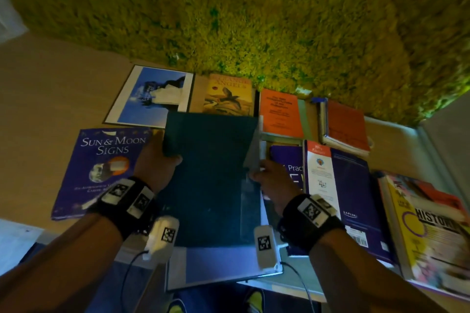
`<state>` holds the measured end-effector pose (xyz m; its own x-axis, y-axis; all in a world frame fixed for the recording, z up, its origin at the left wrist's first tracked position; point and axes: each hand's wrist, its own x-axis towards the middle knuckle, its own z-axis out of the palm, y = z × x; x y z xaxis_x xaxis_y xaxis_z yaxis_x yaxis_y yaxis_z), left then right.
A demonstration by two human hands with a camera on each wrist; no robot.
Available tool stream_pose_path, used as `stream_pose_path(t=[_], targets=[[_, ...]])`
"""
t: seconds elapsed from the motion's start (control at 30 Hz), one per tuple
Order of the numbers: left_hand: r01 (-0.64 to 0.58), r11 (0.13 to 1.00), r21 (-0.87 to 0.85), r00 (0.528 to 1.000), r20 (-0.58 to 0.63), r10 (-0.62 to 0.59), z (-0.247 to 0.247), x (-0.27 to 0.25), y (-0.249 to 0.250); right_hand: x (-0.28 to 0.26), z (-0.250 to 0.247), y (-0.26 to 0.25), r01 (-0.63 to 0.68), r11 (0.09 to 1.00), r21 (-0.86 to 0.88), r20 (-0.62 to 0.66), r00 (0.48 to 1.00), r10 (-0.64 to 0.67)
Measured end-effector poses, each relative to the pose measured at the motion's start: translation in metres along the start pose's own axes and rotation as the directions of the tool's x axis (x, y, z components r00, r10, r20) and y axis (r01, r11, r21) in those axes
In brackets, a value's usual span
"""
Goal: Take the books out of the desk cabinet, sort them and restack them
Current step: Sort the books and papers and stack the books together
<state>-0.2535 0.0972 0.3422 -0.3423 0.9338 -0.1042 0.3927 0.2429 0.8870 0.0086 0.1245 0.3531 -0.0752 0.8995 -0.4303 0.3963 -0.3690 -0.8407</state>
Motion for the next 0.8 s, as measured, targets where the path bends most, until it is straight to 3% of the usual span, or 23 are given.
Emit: stream_pose_path(t=[0.1, 0.17, 0.23, 0.43, 0.57, 0.63, 0.73, 0.8], targets=[[-0.103, 0.987, -0.126, 0.994, -0.047, 0.098, -0.015, 0.005, 0.032, -0.006, -0.016, -0.037, 0.1, 0.971, 0.216, -0.041, 0.995, -0.093], [-0.167, 0.909, -0.383, 0.985, -0.093, 0.142, -0.025, 0.001, 0.059, -0.01, -0.03, -0.064, 0.203, 0.953, 0.223, -0.093, 0.978, -0.187], [-0.205, 0.822, -0.532, 0.979, -0.113, 0.171, -0.032, 0.001, 0.074, -0.014, -0.042, -0.086, 0.281, 0.922, 0.266, -0.094, 0.959, -0.266], [-0.241, 0.794, -0.558, 0.971, -0.131, 0.202, -0.042, -0.004, 0.073, -0.011, -0.06, -0.086, 0.393, 0.913, 0.107, -0.145, 0.915, -0.377], [-0.202, 0.797, -0.569, 0.977, -0.057, 0.207, -0.038, -0.021, 0.048, -0.007, -0.061, -0.058, 0.192, 0.919, 0.345, 0.011, 0.978, -0.208], [-0.061, 0.769, -0.637, 0.992, 0.048, 0.119, -0.039, -0.04, 0.032, -0.004, -0.062, -0.041, 0.063, 0.942, 0.329, 0.078, 0.993, -0.093], [-0.005, 0.848, -0.53, 0.98, 0.166, 0.109, -0.031, -0.064, 0.002, -0.004, -0.06, -0.019, -0.16, 0.986, 0.04, 0.188, 0.971, 0.15], [0.086, 0.879, -0.469, 0.972, 0.234, 0.03, -0.023, -0.079, -0.009, -0.007, -0.056, -0.01, -0.211, 0.945, -0.248, 0.228, 0.936, 0.269]])
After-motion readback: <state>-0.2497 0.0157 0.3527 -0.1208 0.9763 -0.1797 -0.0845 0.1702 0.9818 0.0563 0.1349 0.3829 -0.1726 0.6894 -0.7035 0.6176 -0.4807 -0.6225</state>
